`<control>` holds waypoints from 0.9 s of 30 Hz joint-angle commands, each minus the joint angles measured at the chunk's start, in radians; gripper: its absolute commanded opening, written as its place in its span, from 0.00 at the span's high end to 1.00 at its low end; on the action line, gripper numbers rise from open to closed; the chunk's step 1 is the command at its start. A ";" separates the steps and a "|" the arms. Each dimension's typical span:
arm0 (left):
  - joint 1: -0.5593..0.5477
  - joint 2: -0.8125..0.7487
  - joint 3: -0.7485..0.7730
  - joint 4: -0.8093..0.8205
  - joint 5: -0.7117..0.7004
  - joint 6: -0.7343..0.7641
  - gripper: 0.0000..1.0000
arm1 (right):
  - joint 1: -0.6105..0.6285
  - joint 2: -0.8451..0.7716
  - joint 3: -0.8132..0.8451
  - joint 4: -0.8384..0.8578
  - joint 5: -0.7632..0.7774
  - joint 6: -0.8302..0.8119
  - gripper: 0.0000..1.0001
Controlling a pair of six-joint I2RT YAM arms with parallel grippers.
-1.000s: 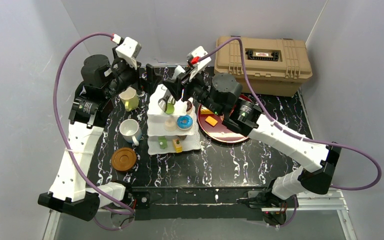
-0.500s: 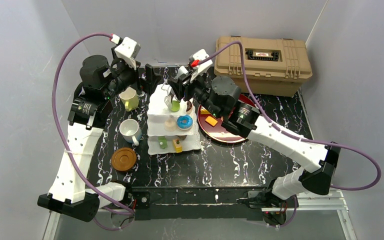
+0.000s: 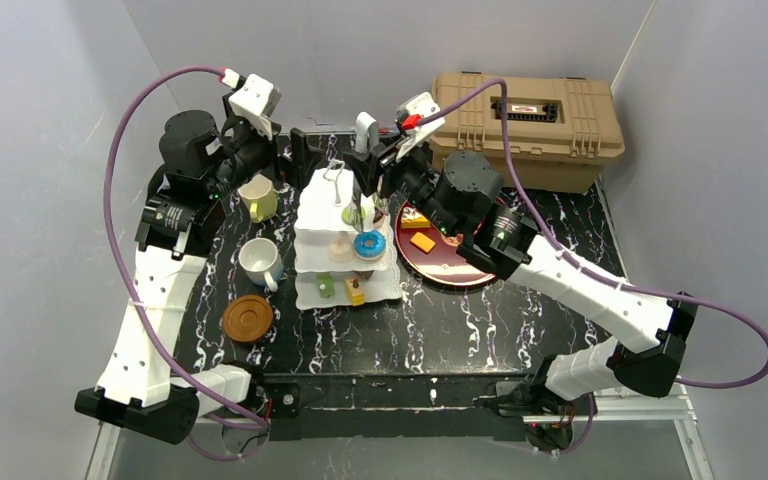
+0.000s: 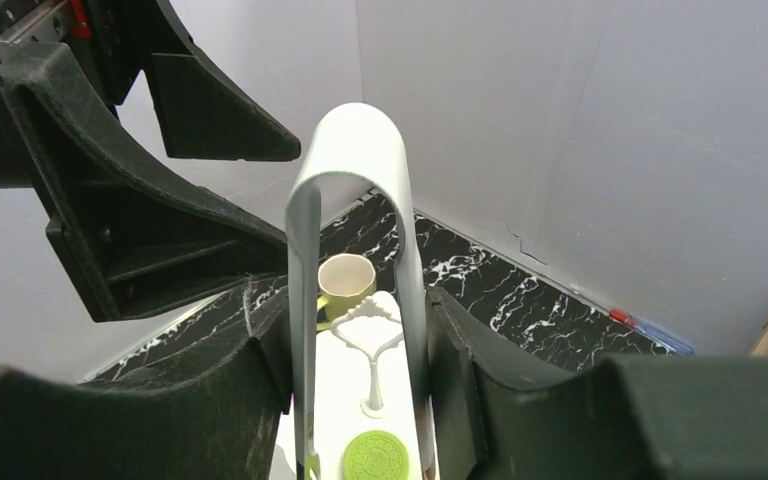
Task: Serve the afternoon tea
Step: Place the desert on the desert table.
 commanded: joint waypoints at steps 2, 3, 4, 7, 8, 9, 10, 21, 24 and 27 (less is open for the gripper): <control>-0.003 -0.030 0.009 0.007 0.005 0.006 0.02 | 0.002 -0.056 0.001 0.065 0.062 -0.004 0.52; -0.002 -0.031 0.009 0.006 0.005 0.006 0.02 | 0.002 -0.065 0.000 0.066 0.078 -0.014 0.55; -0.002 -0.031 0.008 0.007 0.004 0.007 0.02 | 0.001 -0.076 0.002 0.064 0.092 -0.021 0.58; -0.003 -0.028 0.011 0.010 0.006 0.005 0.02 | -0.001 -0.102 0.014 0.050 0.123 -0.061 0.67; -0.003 -0.029 0.013 0.010 0.006 0.004 0.02 | -0.001 -0.108 0.015 0.045 0.133 -0.070 0.69; -0.002 -0.027 0.014 0.010 0.008 0.002 0.02 | -0.002 -0.115 0.015 0.038 0.143 -0.079 0.69; -0.003 -0.027 0.015 0.010 0.009 0.001 0.02 | -0.003 -0.124 0.013 0.029 0.153 -0.088 0.69; -0.003 -0.026 0.025 0.008 0.021 -0.001 0.02 | -0.067 -0.243 -0.227 0.025 0.313 -0.138 0.68; -0.002 -0.027 0.024 0.007 0.021 -0.001 0.02 | -0.117 -0.240 -0.307 0.058 0.299 -0.099 0.69; -0.003 -0.026 0.024 0.002 0.017 0.006 0.02 | -0.193 -0.235 -0.391 0.116 0.231 -0.057 0.70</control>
